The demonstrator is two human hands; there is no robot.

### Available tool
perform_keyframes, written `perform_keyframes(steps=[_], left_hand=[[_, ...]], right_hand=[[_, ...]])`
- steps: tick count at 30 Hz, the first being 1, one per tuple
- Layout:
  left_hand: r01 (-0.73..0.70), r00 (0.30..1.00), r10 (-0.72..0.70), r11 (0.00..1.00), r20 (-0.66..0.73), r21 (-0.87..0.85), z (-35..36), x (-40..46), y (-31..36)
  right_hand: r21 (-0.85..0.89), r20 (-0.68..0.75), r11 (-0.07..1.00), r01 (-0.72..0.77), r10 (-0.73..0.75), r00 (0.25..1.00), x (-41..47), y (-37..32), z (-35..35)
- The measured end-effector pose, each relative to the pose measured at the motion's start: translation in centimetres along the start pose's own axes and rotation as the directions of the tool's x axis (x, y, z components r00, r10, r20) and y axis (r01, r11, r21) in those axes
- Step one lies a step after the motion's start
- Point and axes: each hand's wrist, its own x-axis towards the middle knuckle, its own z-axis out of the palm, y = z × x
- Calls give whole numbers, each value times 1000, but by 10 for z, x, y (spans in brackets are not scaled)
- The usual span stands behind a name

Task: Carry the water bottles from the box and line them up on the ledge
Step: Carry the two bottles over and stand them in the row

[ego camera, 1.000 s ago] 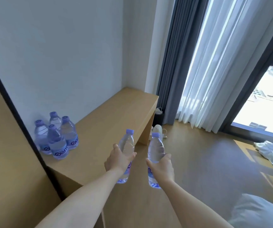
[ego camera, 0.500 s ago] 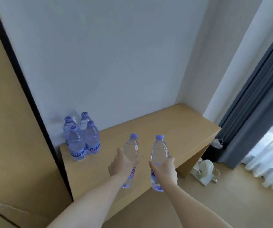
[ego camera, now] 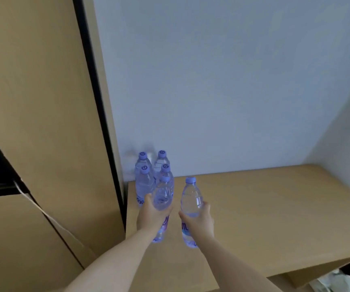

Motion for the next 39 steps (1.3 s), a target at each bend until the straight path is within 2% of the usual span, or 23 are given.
perform_keyframes(steps=[4, 10, 13, 17, 22, 25, 29, 34, 39], left_hand=[[-50, 999, 48, 988, -16, -148, -10, 17, -2], [-13, 999, 27, 957, 44, -291, -23, 27, -7], [-2, 999, 11, 961, 33, -276, -26, 28, -5], [2, 994, 27, 961, 101, -275, -29, 26, -9], [-8, 997, 32, 955, 77, -297, -30, 22, -11], [-25, 998, 39, 959, 43, -282, -28, 22, -11], [-2, 999, 13, 968, 43, -249, -26, 24, -11], [28, 998, -19, 985, 55, -172, -26, 28, -12], [7, 999, 1, 989, 50, -149, -24, 29, -13]], right_hand=[[-49, 30, 999, -18, 19, 999, 17, -10, 20], [-99, 196, 993, 65, -45, 980, 35, -21, 31], [-63, 252, 993, 97, -78, 965, 41, -25, 31], [-46, 321, 987, 154, -131, 938, 53, -24, 27], [0, 401, 988, 156, -142, 905, 57, -18, 24], [30, 446, 977, 213, -204, 871, 57, -19, 27], [59, 426, 971, 231, -234, 874, 56, -17, 36], [15, 417, 943, 332, -308, 855, 59, -14, 44], [27, 403, 940, 341, -323, 856, 61, -12, 47]])
